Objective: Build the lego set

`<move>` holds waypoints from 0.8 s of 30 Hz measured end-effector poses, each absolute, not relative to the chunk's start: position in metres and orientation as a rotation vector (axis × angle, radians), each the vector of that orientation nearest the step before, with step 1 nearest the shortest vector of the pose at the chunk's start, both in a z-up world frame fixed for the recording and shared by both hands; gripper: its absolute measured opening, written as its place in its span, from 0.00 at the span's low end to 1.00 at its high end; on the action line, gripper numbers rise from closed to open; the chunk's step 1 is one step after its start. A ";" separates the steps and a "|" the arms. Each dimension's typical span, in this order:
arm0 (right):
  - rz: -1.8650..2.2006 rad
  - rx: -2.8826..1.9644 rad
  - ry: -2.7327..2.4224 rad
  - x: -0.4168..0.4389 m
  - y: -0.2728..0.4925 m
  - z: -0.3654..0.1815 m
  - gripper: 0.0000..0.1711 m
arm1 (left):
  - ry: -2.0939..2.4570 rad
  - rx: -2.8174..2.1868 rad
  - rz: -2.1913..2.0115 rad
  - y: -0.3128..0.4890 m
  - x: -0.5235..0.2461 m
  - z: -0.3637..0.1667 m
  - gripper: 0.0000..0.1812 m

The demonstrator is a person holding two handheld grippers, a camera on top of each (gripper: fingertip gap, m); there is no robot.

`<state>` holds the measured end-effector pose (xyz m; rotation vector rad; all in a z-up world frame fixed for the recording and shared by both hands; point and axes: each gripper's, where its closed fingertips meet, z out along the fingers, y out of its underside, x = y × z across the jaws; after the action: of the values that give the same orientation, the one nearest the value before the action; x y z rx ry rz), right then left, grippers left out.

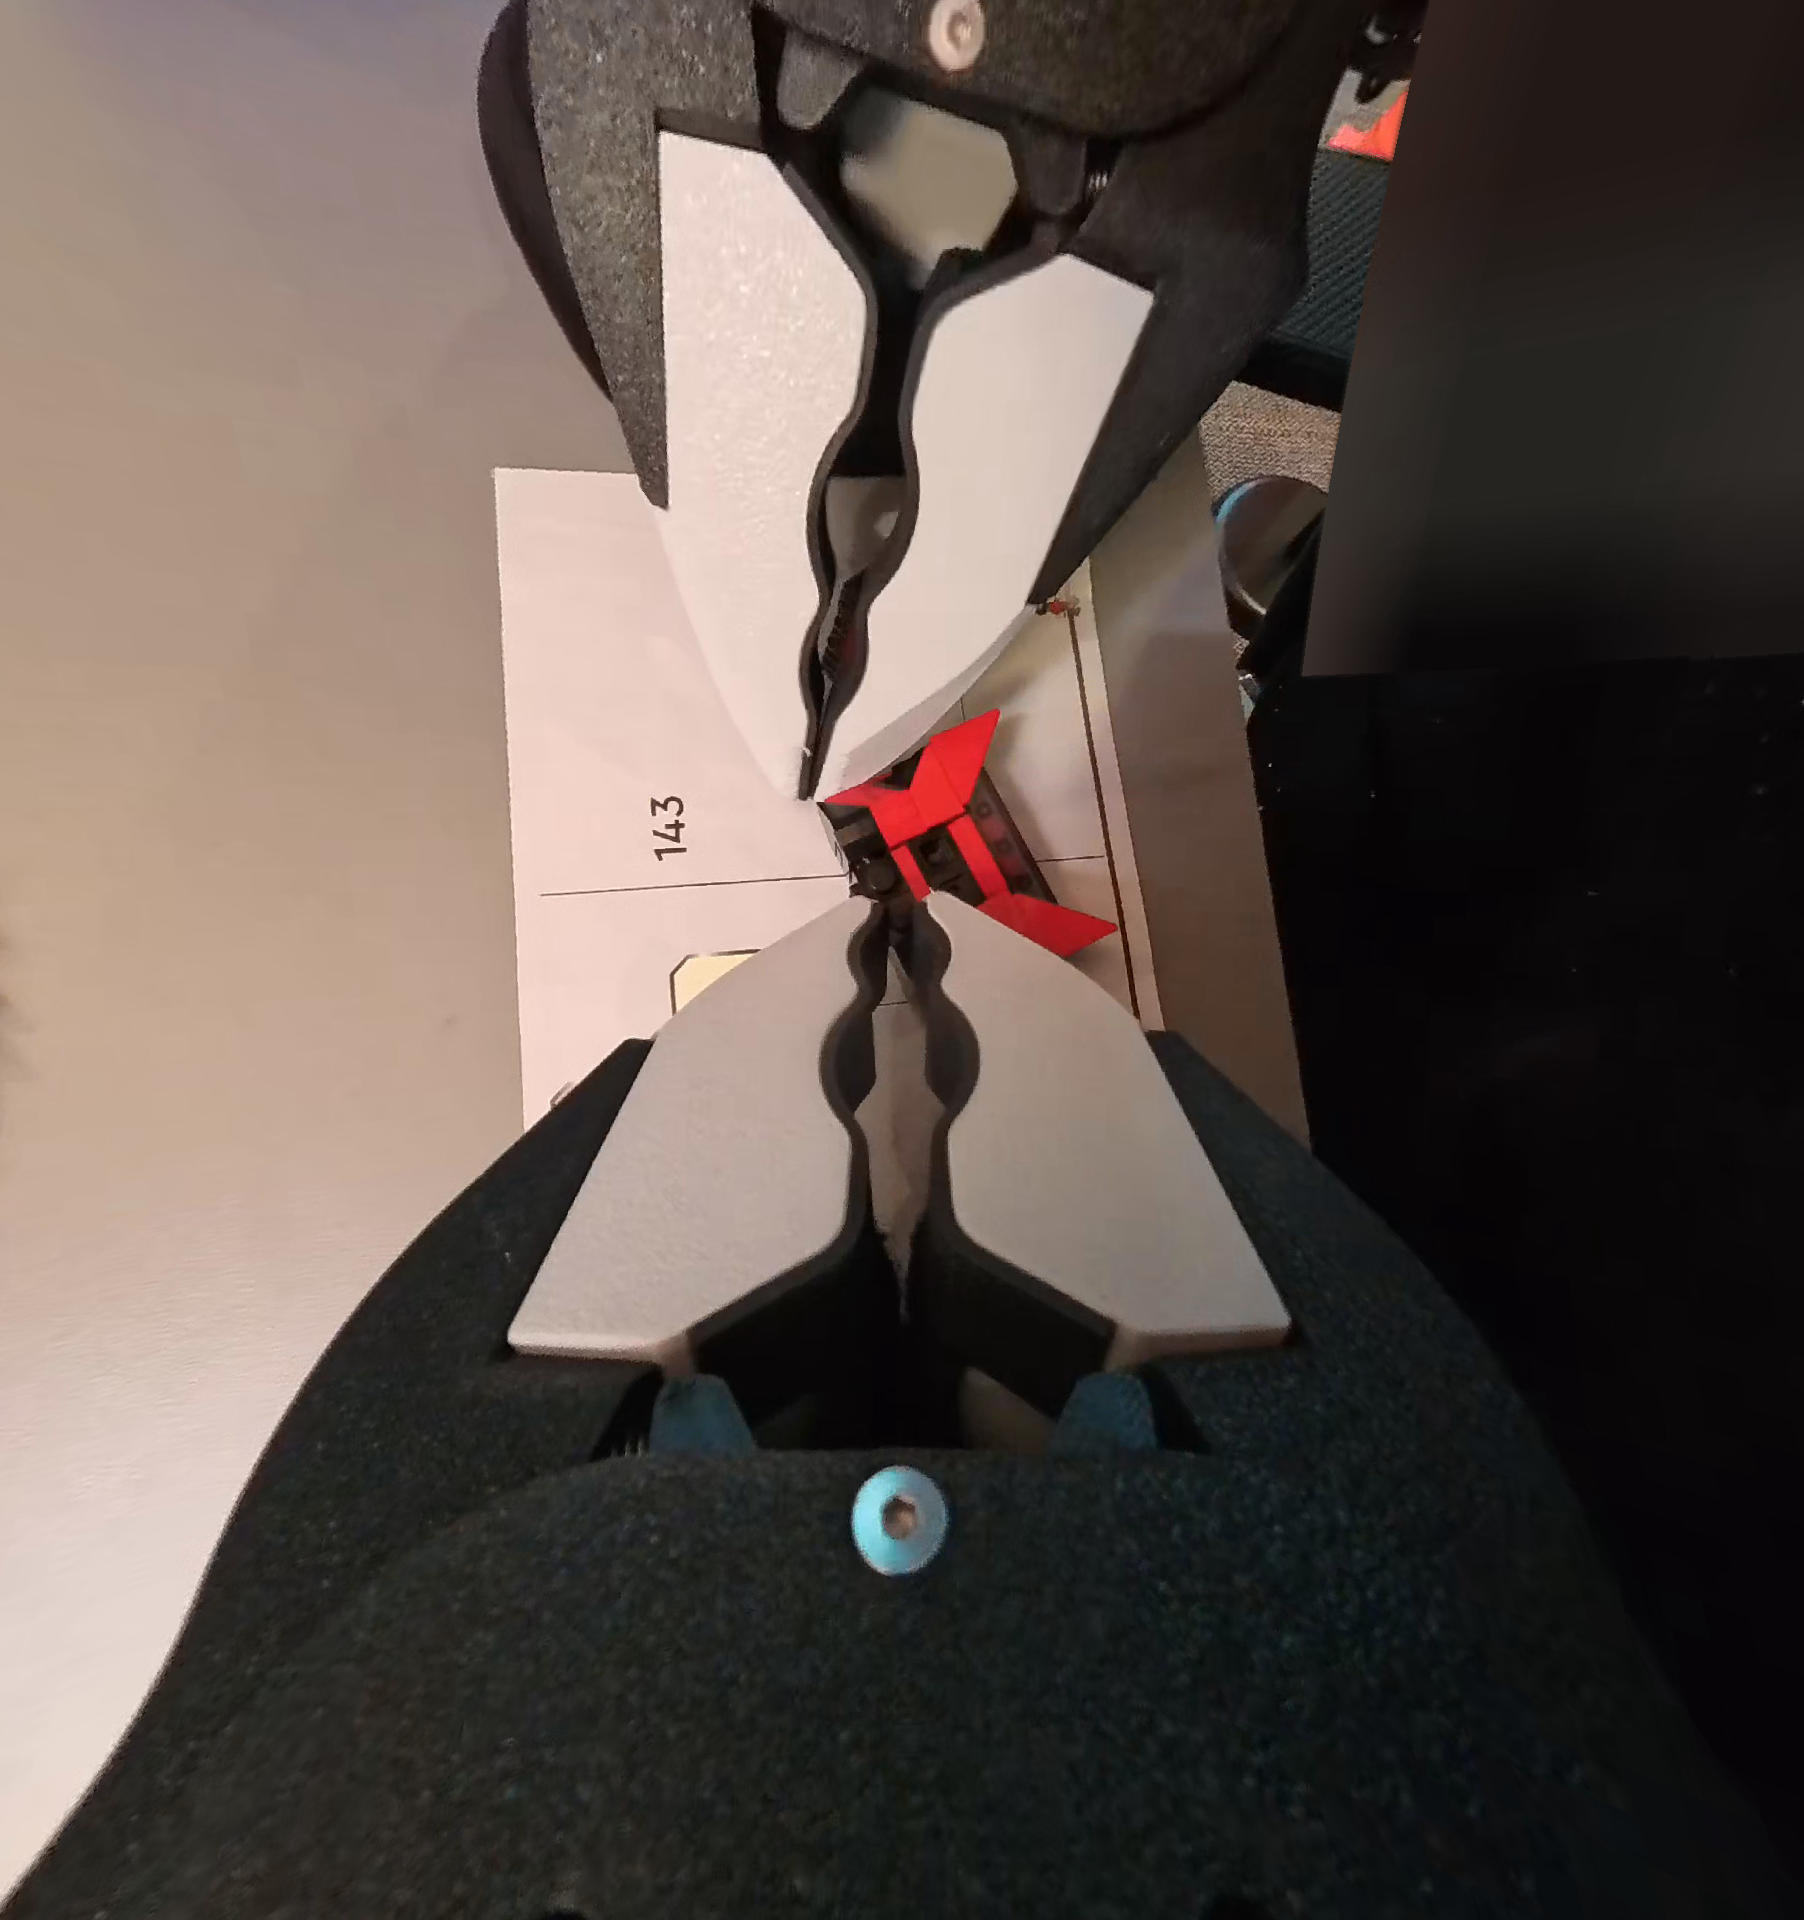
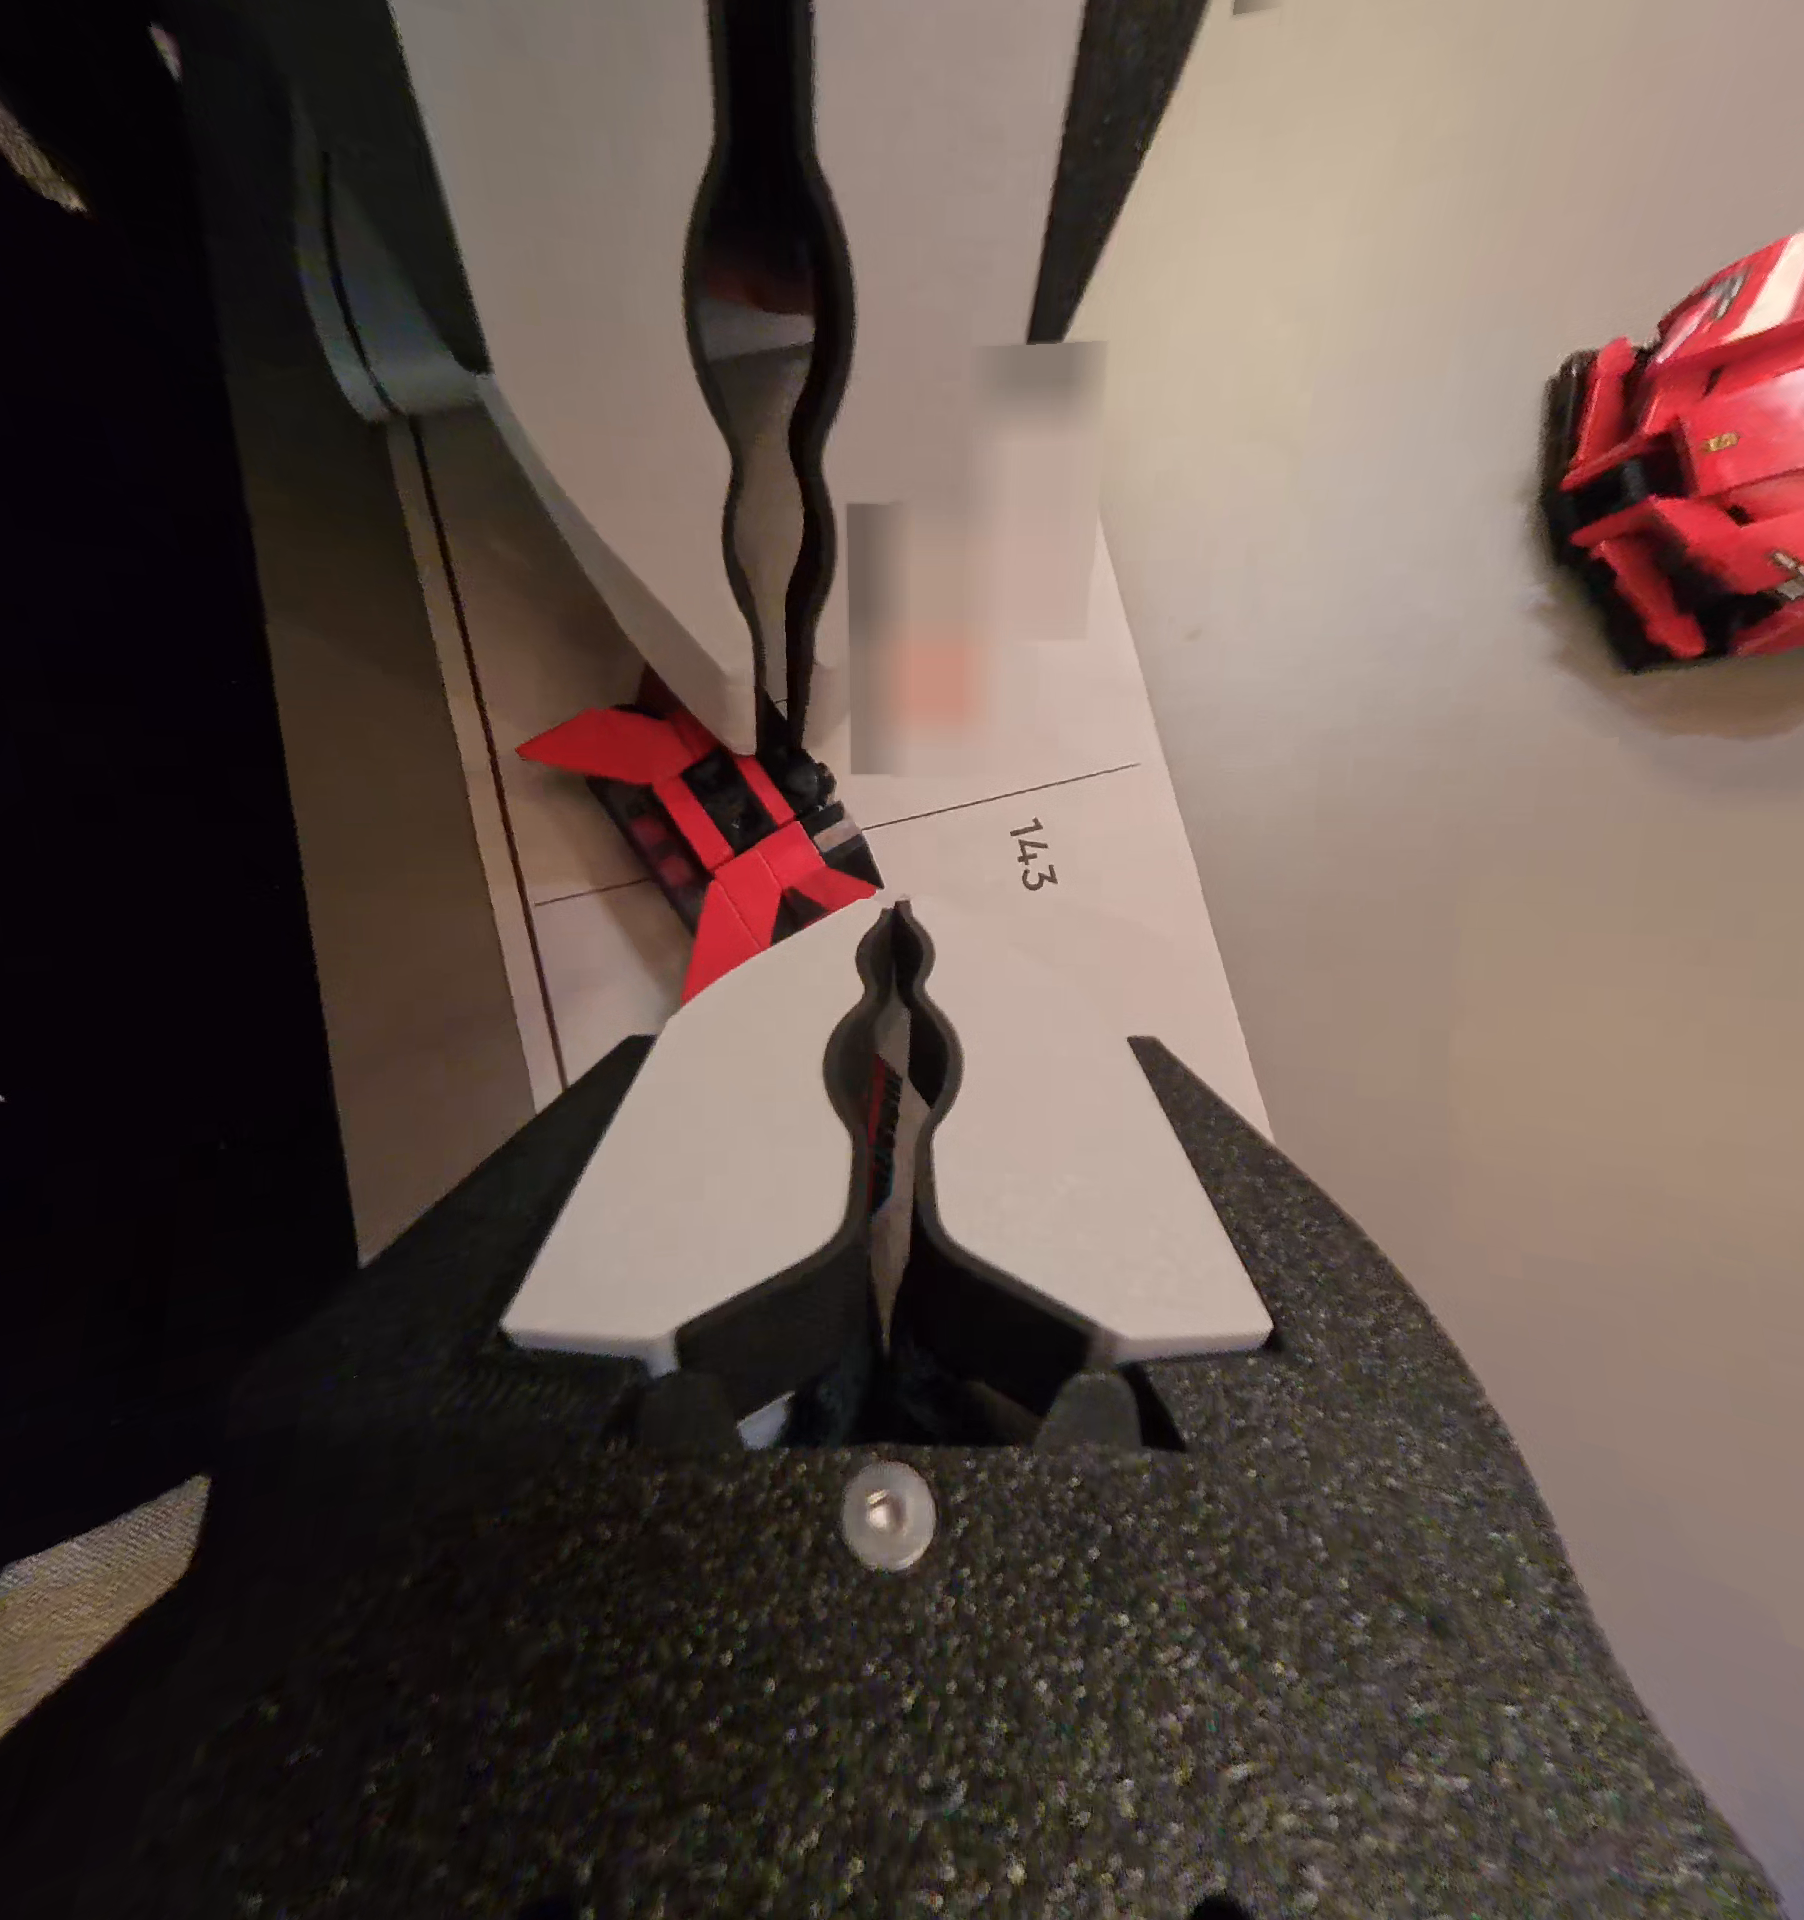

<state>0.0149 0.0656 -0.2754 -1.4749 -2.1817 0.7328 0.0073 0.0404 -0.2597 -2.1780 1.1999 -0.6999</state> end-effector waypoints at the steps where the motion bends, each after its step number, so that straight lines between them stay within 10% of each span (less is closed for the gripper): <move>1: 0.717 -1.445 -2.198 0.015 0.065 -0.275 0.00 | 1.205 -2.174 -0.699 0.040 0.008 -0.260 0.02; 24: 0.517 -1.290 -2.257 0.014 0.059 -0.275 0.00 | 1.162 -2.150 -0.620 0.032 0.012 -0.259 0.02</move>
<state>0.0143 0.0593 -0.2752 -1.2904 -2.2570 0.5172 0.0122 0.0319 -0.2591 -2.1496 1.1620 -0.6201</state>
